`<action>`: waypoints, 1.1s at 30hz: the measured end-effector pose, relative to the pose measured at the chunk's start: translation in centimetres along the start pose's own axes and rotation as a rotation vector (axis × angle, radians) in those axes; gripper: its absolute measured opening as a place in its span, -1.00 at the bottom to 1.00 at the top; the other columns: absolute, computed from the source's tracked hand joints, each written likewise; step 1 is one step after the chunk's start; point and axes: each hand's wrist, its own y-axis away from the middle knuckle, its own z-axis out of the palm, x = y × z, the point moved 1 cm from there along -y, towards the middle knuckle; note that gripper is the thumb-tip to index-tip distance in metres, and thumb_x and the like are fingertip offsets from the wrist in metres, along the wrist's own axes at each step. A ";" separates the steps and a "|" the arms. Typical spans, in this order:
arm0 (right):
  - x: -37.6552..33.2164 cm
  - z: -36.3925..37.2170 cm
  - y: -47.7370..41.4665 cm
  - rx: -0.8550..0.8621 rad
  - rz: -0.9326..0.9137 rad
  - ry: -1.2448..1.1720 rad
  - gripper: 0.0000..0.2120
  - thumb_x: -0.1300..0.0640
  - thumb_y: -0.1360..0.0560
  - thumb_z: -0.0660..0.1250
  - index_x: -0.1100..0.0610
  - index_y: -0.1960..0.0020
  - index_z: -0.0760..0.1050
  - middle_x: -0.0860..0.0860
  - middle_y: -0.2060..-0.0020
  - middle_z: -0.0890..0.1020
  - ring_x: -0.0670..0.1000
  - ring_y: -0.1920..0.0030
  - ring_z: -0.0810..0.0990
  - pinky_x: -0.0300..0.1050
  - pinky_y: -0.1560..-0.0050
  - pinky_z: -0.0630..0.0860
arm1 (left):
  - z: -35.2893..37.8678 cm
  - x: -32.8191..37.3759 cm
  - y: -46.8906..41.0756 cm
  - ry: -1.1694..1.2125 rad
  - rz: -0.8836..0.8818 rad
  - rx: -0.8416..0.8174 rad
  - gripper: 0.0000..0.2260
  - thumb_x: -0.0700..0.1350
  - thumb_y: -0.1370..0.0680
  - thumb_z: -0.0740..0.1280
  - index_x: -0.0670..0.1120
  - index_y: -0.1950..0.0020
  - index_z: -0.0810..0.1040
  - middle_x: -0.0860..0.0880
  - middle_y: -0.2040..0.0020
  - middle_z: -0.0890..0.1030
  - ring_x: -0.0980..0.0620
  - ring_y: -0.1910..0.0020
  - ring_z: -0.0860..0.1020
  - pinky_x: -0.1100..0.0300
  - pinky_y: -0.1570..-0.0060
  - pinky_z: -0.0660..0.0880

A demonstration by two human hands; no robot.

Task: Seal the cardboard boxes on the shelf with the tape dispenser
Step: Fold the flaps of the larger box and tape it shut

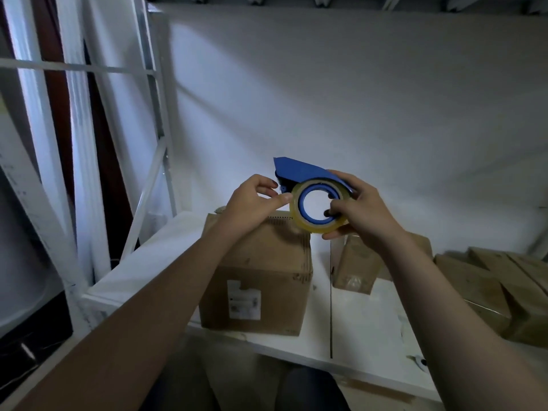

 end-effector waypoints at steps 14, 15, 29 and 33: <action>1.5 1.8 -7.6 -0.023 0.001 -0.023 -0.43 0.45 -0.49 0.31 -0.09 -0.32 0.54 0.09 -0.17 0.56 0.15 0.08 0.72 0.16 0.26 0.68 | -2.1 -4.6 -6.5 -0.059 -0.022 0.122 -0.78 -0.06 -0.55 0.42 0.06 -0.16 0.48 0.14 0.06 0.59 0.11 0.11 0.60 0.35 0.27 0.49; 1.7 1.9 -8.1 -0.021 -0.001 -0.020 -0.43 0.45 -0.49 0.31 -0.09 -0.32 0.53 0.08 -0.17 0.56 0.15 0.08 0.72 0.17 0.26 0.68 | -2.2 -4.9 -6.9 -0.056 -0.060 0.125 -0.77 0.00 -0.56 0.41 0.06 -0.16 0.46 0.15 0.06 0.58 0.12 0.12 0.60 0.31 0.25 0.51; 5.8 5.2 -12.1 -0.123 -0.256 0.231 -0.33 0.48 -0.40 0.37 -0.21 -0.26 0.56 -0.12 -0.18 0.56 0.16 -0.01 0.67 0.16 0.11 0.66 | -4.9 -7.7 -8.1 0.398 -0.500 -0.056 -0.72 -0.08 -0.70 0.15 -0.16 -0.07 0.63 -0.10 -0.06 0.72 -0.08 0.05 0.69 0.08 -0.03 0.61; 7.4 5.6 -12.7 -0.136 -0.360 0.311 -0.29 0.49 -0.39 0.38 -0.21 -0.29 0.51 -0.10 -0.21 0.51 0.14 -0.12 0.63 0.00 0.00 0.66 | -4.8 -8.2 -7.9 0.219 -0.480 -0.094 -0.78 -0.02 -0.68 0.24 -0.12 -0.05 0.60 0.00 0.11 0.69 0.09 0.28 0.63 0.23 0.23 0.54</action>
